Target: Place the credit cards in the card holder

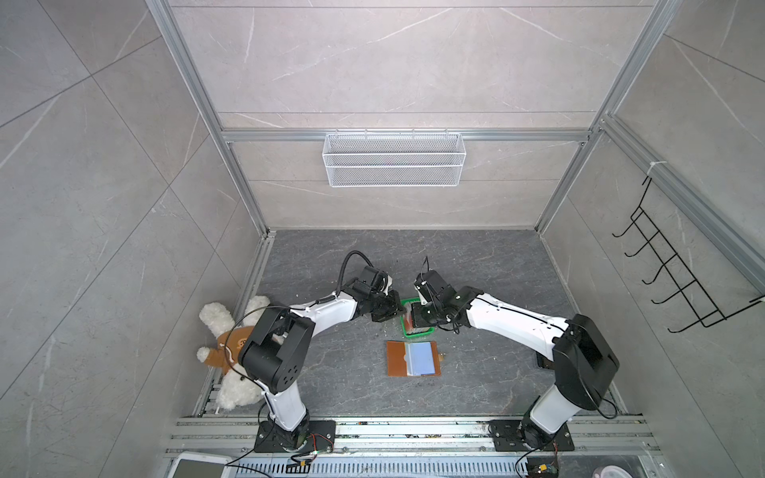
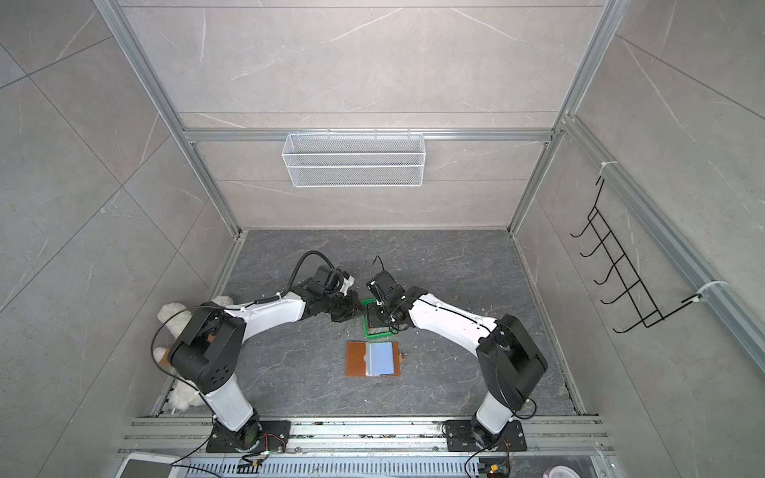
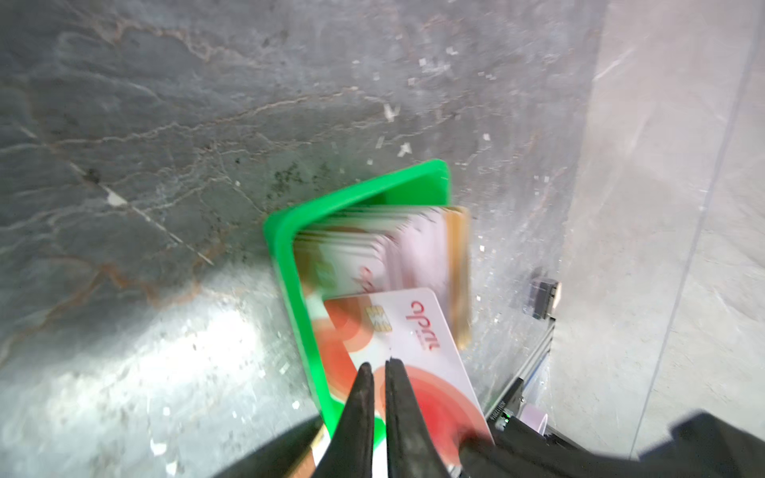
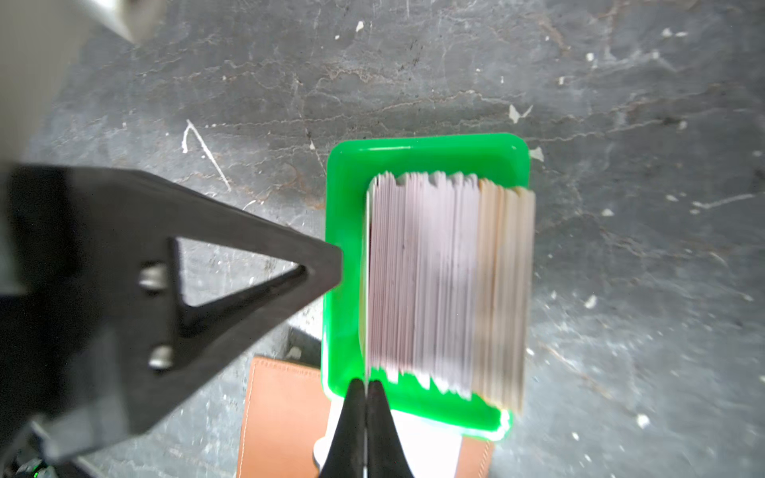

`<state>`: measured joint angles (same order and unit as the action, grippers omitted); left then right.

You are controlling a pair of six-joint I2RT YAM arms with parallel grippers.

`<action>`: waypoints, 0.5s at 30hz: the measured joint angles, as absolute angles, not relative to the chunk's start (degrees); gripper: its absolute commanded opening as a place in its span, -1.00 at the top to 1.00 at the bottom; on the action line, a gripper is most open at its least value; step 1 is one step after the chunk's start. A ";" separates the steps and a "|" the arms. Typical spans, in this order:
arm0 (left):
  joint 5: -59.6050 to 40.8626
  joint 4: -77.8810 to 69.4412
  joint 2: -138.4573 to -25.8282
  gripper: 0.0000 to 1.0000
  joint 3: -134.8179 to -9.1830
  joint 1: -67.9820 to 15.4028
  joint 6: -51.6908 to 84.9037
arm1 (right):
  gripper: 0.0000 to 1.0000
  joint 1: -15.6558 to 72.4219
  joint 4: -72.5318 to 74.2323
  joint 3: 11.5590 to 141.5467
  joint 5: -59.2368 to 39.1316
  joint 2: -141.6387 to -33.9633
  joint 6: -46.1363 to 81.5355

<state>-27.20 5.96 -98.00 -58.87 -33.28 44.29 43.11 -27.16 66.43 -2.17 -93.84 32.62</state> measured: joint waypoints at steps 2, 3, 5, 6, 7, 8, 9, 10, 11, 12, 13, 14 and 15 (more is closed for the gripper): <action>-27.18 5.74 -94.11 0.55 -57.28 -33.50 44.29 | 1.00 43.11 -26.55 64.45 -2.24 -90.78 33.12; -27.16 5.52 -92.23 0.52 -56.40 -33.67 44.27 | 1.00 43.11 -26.26 63.59 -2.33 -89.52 33.43; -27.20 5.04 -88.62 0.50 -54.57 -34.02 44.36 | 1.00 43.11 -25.76 61.87 -2.39 -86.67 33.95; -27.27 4.69 -87.18 0.49 -53.78 -34.20 44.38 | 1.00 43.11 -25.34 61.01 -2.44 -85.41 34.26; -27.44 4.14 -85.65 0.47 -52.80 -34.52 44.40 | 1.00 43.11 -24.86 59.83 -2.42 -83.61 34.72; -27.62 3.57 -84.49 0.45 -51.92 -34.81 44.56 | 1.00 43.11 -24.36 58.70 -2.44 -81.97 35.07; -27.64 2.85 -83.46 0.44 -50.96 -35.16 44.75 | 1.00 43.11 -23.75 57.54 -2.44 -80.34 35.46; -27.68 2.04 -82.26 0.43 -49.67 -35.53 44.95 | 1.00 43.11 -23.14 56.31 -2.46 -78.70 36.05; -27.68 0.95 -80.95 0.43 -48.03 -35.90 45.32 | 1.00 43.11 -22.37 54.65 -2.48 -76.49 36.64; -27.73 0.43 -79.96 0.43 -46.89 -36.10 45.63 | 1.00 43.11 -22.04 53.76 -2.46 -75.26 36.97; -27.92 -0.36 -78.65 0.43 -45.28 -36.25 46.11 | 1.00 43.11 -21.54 52.53 -2.52 -73.47 37.63; -28.69 -1.52 -77.32 0.43 -43.62 -36.40 46.68 | 1.00 43.11 -20.91 51.42 -2.63 -71.96 38.13; -29.17 -2.76 -76.34 0.43 -42.33 -36.49 47.24 | 1.00 43.11 -20.34 50.33 -2.68 -70.43 38.68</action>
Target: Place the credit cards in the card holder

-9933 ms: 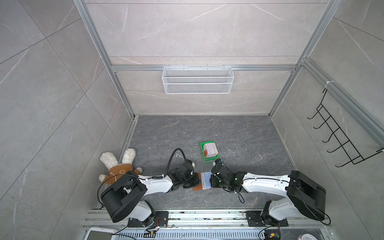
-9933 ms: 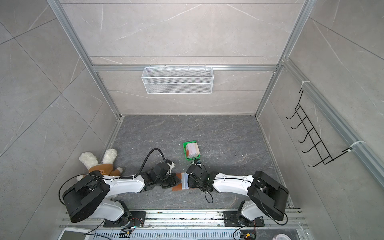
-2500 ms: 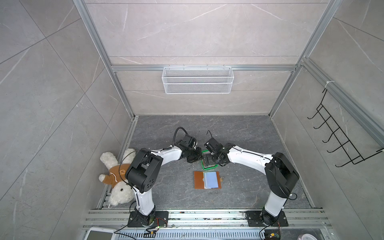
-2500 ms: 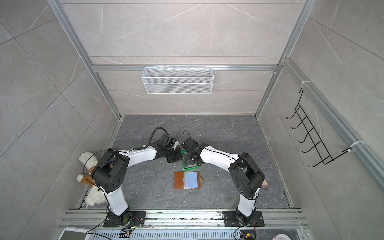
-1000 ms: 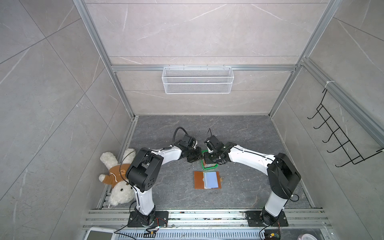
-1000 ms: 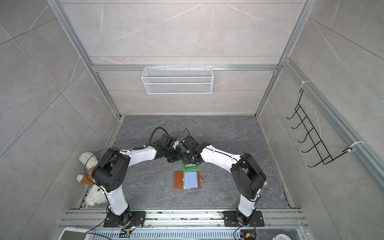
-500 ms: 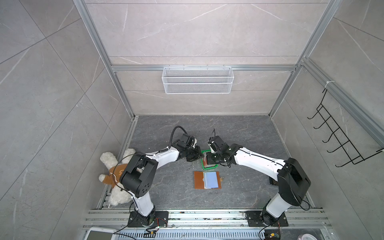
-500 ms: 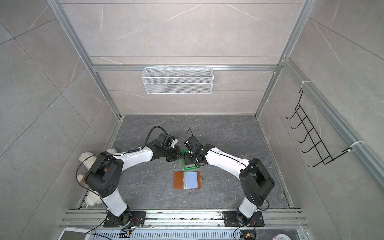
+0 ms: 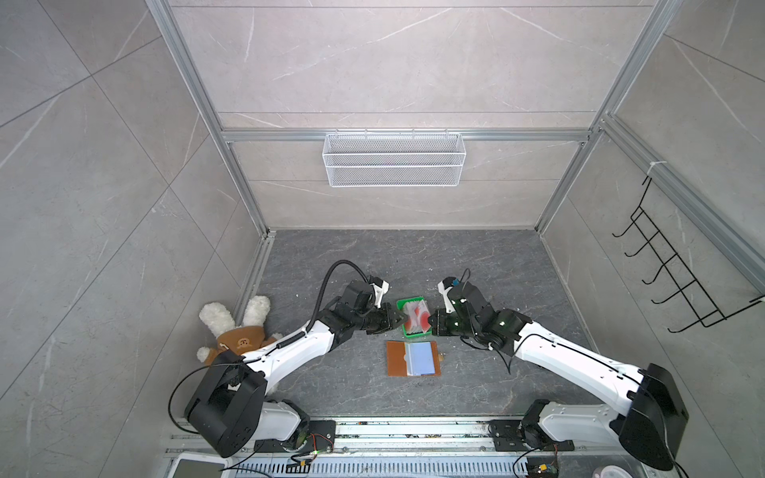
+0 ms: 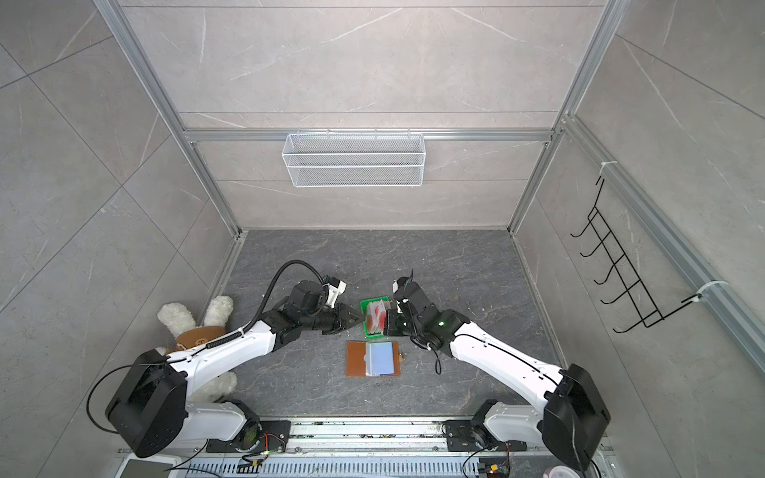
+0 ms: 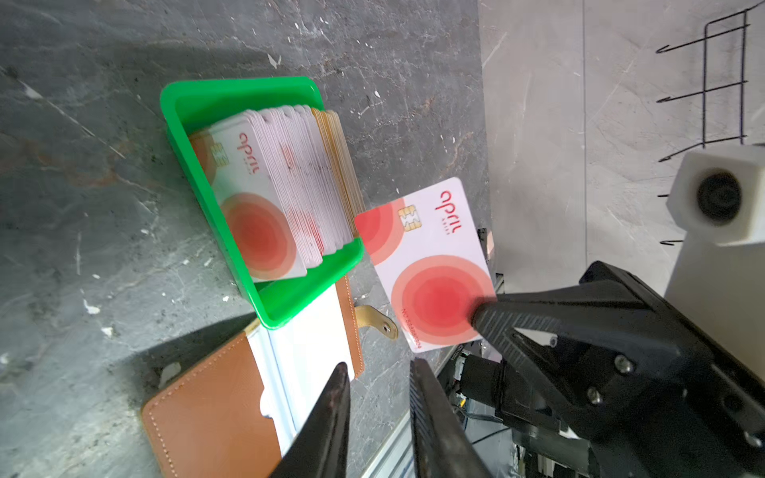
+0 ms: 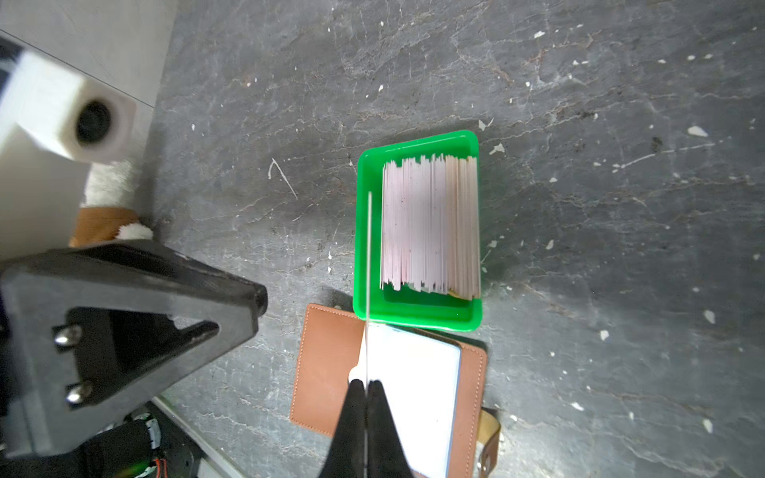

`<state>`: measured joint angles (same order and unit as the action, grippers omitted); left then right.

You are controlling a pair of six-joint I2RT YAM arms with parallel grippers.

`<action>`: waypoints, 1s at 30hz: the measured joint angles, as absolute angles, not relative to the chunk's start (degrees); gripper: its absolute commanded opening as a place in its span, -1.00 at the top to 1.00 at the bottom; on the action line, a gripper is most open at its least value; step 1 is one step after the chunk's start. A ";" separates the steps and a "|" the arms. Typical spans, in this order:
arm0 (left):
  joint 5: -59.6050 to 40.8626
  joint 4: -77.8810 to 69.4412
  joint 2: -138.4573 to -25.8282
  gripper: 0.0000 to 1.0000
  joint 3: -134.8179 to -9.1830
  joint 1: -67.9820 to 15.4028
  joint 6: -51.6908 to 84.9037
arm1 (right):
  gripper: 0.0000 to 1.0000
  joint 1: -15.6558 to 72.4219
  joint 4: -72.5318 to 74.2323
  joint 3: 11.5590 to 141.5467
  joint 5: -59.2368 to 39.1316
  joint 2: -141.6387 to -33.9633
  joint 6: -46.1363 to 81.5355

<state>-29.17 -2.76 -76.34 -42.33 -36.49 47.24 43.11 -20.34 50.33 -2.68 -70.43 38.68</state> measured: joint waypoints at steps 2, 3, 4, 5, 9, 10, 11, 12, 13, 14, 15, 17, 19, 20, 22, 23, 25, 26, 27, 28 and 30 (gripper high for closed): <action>-30.81 -6.74 -74.85 0.43 -39.59 -36.69 48.93 | 1.00 43.11 -19.55 48.51 -2.83 -67.77 39.75; -31.83 -9.13 -74.50 0.43 -38.37 -36.77 49.84 | 1.00 43.11 -19.14 47.55 -2.85 -66.15 40.45; -32.32 -10.68 -74.43 0.43 -37.58 -36.93 50.65 | 1.00 43.11 -18.70 46.74 -2.83 -64.93 41.04; -33.12 -12.36 -74.43 0.43 -36.80 -37.21 51.48 | 1.00 43.11 -18.04 45.69 -2.85 -63.31 41.82; -34.15 -16.29 -74.43 0.44 -35.92 -39.05 53.43 | 1.00 43.11 -15.51 41.80 -2.87 -57.08 44.91; -34.61 -17.52 -74.43 0.43 -35.92 -39.72 53.65 | 1.00 43.11 -14.96 40.80 -2.85 -55.22 45.76; -34.74 -18.61 -74.41 0.41 -35.92 -40.29 53.82 | 1.00 43.11 -14.33 39.88 -2.85 -53.45 46.61; -34.81 -19.46 -74.39 0.39 -35.92 -40.64 54.02 | 1.00 43.11 -13.82 39.11 -2.83 -51.94 47.24; -34.89 -20.43 -74.37 0.36 -35.92 -41.04 54.28 | 1.00 43.11 -13.30 38.26 -2.83 -50.26 48.07; -35.09 -21.67 -74.30 0.31 -35.86 -41.39 54.63 | 1.00 43.11 -13.04 37.47 -2.83 -48.47 48.77; -35.18 -22.94 -74.24 0.29 -35.73 -41.58 55.13 | 1.00 43.11 -12.99 37.01 -2.83 -47.11 49.45; -35.73 -25.87 -74.17 0.23 -35.33 -41.74 56.40 | 1.00 43.11 -12.95 36.51 -2.85 -44.86 50.85; -36.36 -29.50 -74.22 0.19 -34.63 -41.82 58.41 | 1.00 43.11 -12.80 36.01 -2.85 -42.72 52.16; -36.60 -31.57 -74.30 0.19 -34.22 -41.89 59.51 | 1.00 43.11 -12.67 35.66 -2.85 -41.58 52.95; -36.82 -34.70 -74.63 0.18 -33.69 -42.13 61.47 | 1.00 43.11 -12.05 34.76 -2.87 -39.38 54.37; -37.04 -35.90 -74.72 0.18 -33.58 -42.28 62.24 | 1.00 43.11 -11.66 34.30 -3.03 -38.44 54.96; -37.65 -37.89 -74.72 0.18 -33.58 -42.65 63.24 | 1.00 43.11 -10.76 33.52 -3.60 -37.15 56.14; -37.78 -38.74 -74.72 0.19 -33.58 -42.87 63.59 | 1.00 43.11 -10.17 33.19 -3.99 -36.75 56.66; -37.89 -39.33 -74.72 0.19 -33.61 -43.03 63.99 | 1.00 43.11 -9.89 33.04 -4.38 -36.53 57.21; -38.04 -39.94 -74.74 0.19 -33.61 -43.20 64.45 | 1.00 43.11 -9.23 32.84 -4.80 -36.36 57.60; -38.15 -41.47 -75.13 0.22 -33.65 -43.53 65.36 | 1.00 43.11 -8.08 32.47 -5.67 -36.25 58.41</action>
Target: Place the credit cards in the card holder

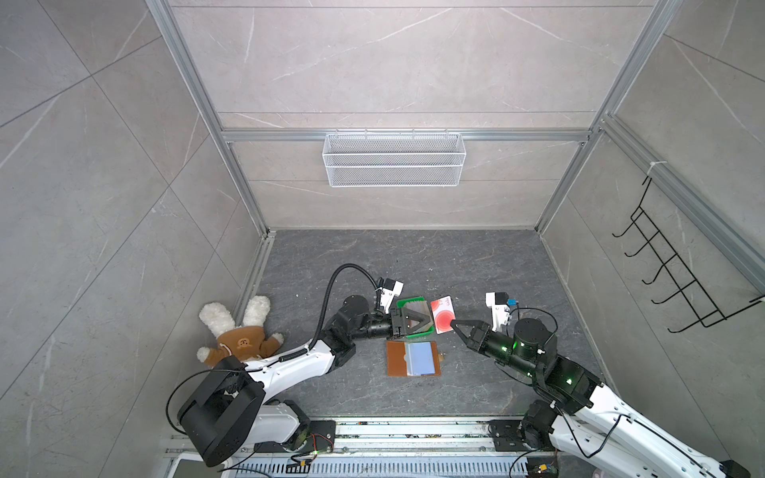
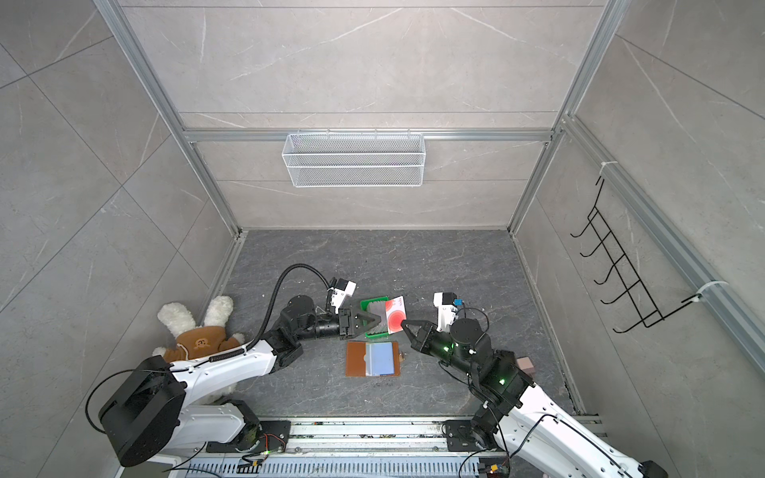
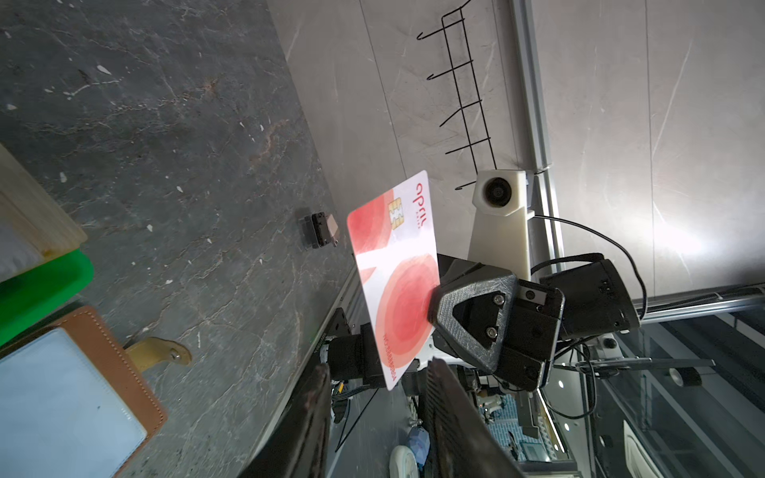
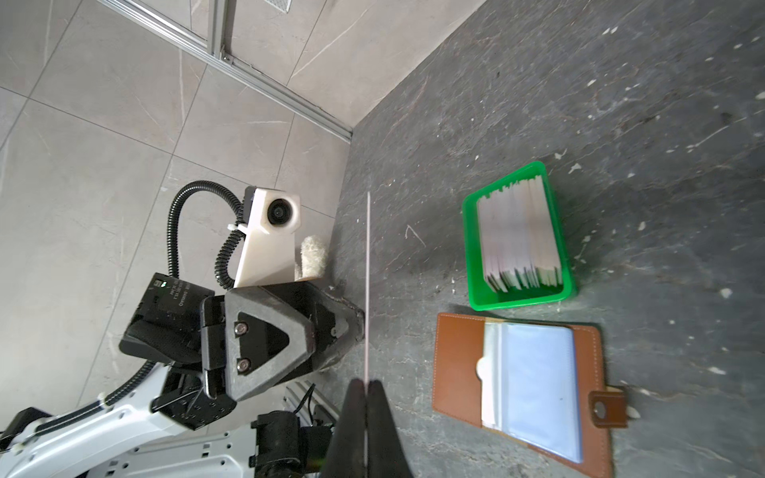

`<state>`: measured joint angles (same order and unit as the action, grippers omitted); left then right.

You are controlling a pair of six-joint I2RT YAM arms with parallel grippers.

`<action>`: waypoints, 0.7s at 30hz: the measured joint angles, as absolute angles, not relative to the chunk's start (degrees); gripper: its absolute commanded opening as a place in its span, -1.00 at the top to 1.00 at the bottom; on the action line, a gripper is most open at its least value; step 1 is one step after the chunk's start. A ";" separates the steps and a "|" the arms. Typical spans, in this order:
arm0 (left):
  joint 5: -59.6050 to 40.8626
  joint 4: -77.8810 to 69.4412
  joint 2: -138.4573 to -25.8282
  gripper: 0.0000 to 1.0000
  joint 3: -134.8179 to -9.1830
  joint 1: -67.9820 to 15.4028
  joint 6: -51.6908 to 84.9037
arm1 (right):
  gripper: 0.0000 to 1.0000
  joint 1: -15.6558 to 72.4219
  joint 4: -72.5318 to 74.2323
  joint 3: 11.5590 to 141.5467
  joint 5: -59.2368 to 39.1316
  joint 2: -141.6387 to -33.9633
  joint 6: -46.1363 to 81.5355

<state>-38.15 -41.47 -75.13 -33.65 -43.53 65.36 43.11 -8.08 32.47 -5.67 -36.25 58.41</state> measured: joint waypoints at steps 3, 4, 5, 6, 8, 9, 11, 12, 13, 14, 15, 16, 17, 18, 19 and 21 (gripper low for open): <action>-38.15 -44.51 -76.60 0.32 -33.65 -44.16 67.37 | 1.00 43.11 -5.61 31.75 -7.29 -36.21 59.31; -38.15 -45.50 -77.08 0.35 -33.65 -44.34 67.99 | 1.00 43.11 -4.95 31.55 -7.55 -36.18 59.44; -38.11 -46.85 -77.67 0.38 -33.65 -44.56 68.64 | 1.00 43.11 -4.16 31.20 -7.94 -36.21 59.99; -38.11 -47.94 -78.08 0.42 -33.65 -44.75 69.21 | 1.00 43.11 -3.49 30.87 -8.19 -36.21 60.49; -38.06 -50.13 -78.74 0.49 -33.65 -45.08 70.39 | 1.00 43.11 -2.00 30.04 -8.64 -36.18 61.23; -38.02 -51.42 -79.05 0.54 -33.65 -45.23 70.81 | 1.00 43.11 -1.34 29.54 -8.82 -36.21 61.60; -37.80 -53.39 -79.55 0.67 -33.63 -45.47 71.92 | 1.00 43.11 -0.40 28.86 -8.82 -36.16 62.13; -37.65 -54.22 -79.81 0.69 -33.61 -45.52 72.12 | 1.00 43.09 0.14 28.60 -8.80 -35.99 62.46; -37.52 -55.02 -80.09 0.70 -33.58 -45.63 72.60 | 1.00 43.11 0.86 28.25 -8.78 -35.66 62.98; -37.28 -55.90 -80.31 0.70 -33.43 -45.78 72.79 | 1.00 43.11 1.69 27.79 -8.67 -35.20 63.48; -36.93 -56.69 -80.47 0.70 -33.32 -46.06 73.03 | 1.00 43.11 2.46 27.29 -8.58 -34.74 63.92; -36.45 -57.45 -80.60 0.70 -33.26 -46.37 73.21 | 1.00 43.11 3.22 26.57 -8.34 -34.20 64.53; -36.14 -58.17 -80.77 0.70 -33.23 -46.70 73.38 | 1.00 43.11 3.70 25.87 -8.14 -33.58 65.01; -35.99 -58.72 -80.93 0.70 -33.21 -46.92 73.52 | 1.00 43.11 3.90 25.34 -7.92 -33.15 65.39; -35.81 -59.18 -81.10 0.70 -33.15 -47.09 73.65 | 1.00 43.11 4.19 24.93 -7.77 -32.75 65.71; -35.46 -59.96 -81.49 0.70 -33.08 -47.27 73.84 | 1.00 43.11 4.36 24.69 -7.66 -32.32 66.15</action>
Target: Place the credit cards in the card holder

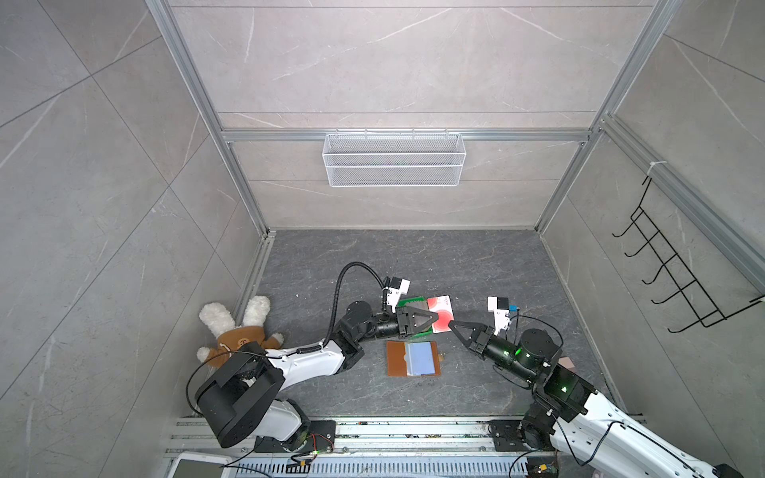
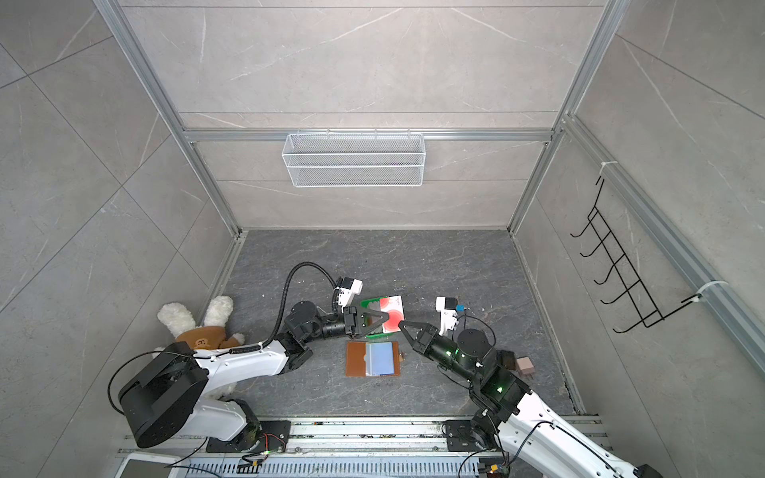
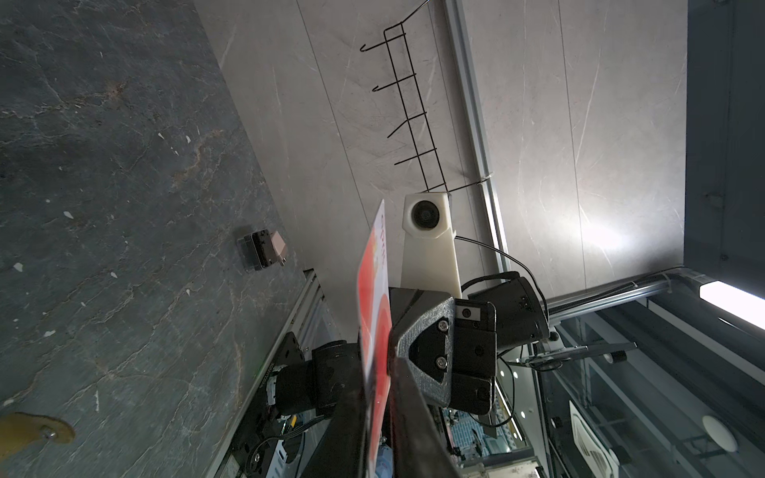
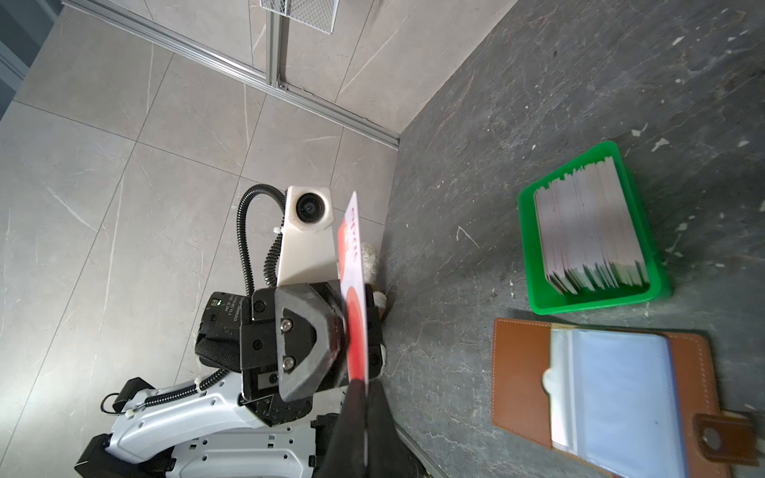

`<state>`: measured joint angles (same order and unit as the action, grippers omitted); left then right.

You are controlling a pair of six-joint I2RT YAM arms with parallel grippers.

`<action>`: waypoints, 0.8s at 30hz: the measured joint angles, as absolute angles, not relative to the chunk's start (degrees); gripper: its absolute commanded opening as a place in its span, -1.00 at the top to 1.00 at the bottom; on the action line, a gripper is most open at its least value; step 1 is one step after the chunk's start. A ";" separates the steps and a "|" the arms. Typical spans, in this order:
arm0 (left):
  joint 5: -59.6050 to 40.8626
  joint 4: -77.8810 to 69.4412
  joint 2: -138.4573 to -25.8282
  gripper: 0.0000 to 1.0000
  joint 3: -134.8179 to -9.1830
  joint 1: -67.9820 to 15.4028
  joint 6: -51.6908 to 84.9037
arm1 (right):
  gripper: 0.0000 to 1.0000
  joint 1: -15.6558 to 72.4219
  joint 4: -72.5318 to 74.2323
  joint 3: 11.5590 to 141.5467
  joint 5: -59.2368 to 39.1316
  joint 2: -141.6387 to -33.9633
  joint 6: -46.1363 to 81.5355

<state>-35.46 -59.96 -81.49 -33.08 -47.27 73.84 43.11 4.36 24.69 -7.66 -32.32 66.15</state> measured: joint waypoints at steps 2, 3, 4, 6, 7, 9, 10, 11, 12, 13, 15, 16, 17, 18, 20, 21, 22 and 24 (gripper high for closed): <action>-35.03 -60.66 -82.00 0.72 -33.08 -47.33 74.15 | 1.00 43.11 4.45 24.69 -7.49 -31.97 66.50; -35.00 -60.90 -82.17 0.74 -33.08 -47.33 74.22 | 1.00 43.11 4.45 24.64 -7.44 -31.83 66.50; -34.89 -61.30 -82.39 0.77 -33.08 -47.33 74.28 | 0.99 43.11 4.43 24.60 -7.33 -31.75 66.52; -34.81 -61.93 -82.78 0.85 -33.08 -47.33 74.65 | 0.96 43.11 4.45 24.58 -7.27 -31.70 66.50; -34.74 -62.08 -82.89 0.88 -33.08 -47.33 74.91 | 0.92 43.11 4.36 24.58 -7.14 -31.70 66.50; -34.72 -62.28 -82.87 0.92 -33.08 -47.33 74.85 | 0.80 43.11 3.90 24.56 -7.03 -31.70 66.50; -34.70 -62.11 -82.87 0.92 -33.08 -47.33 74.81 | 0.75 43.11 3.64 24.58 -6.87 -31.73 66.43; -34.70 -61.78 -82.87 0.94 -33.08 -47.37 74.67 | 0.69 43.11 2.94 24.58 -6.79 -31.77 66.30; -34.61 -61.56 -82.83 0.95 -33.08 -47.37 74.46 | 0.65 43.11 2.20 24.58 -6.63 -31.77 66.06; -34.54 -60.99 -82.76 0.96 -33.08 -47.37 74.02 | 0.62 43.11 1.37 24.58 -6.59 -31.86 65.80; -34.37 -59.31 -82.59 0.96 -33.01 -47.35 73.36 | 0.59 43.11 -0.47 24.64 -6.26 -32.16 64.90; -34.13 -58.26 -82.32 0.96 -32.73 -47.22 72.82 | 0.58 43.11 -1.63 24.75 -5.89 -32.38 64.47; -33.95 -57.23 -81.93 0.97 -32.18 -47.05 72.38 | 0.58 43.11 -3.05 24.97 -5.54 -32.67 63.99; -33.89 -56.29 -81.54 0.97 -31.66 -46.81 71.96 | 0.57 43.11 -4.10 25.17 -5.17 -32.97 63.29; -33.52 -54.11 -80.58 0.97 -30.35 -46.28 71.11 | 0.57 43.11 -6.87 25.80 -4.19 -34.02 61.60; -33.43 -52.51 -79.90 0.97 -29.58 -45.95 70.54 | 0.57 43.11 -8.05 26.11 -3.84 -34.74 60.90; -33.34 -50.94 -79.35 0.97 -29.08 -45.84 70.13 | 0.56 43.11 -9.08 26.37 -3.51 -35.51 60.18; -33.08 -47.44 -78.13 0.97 -28.47 -45.63 68.93 | 0.55 43.13 -10.96 26.70 -3.05 -37.41 58.81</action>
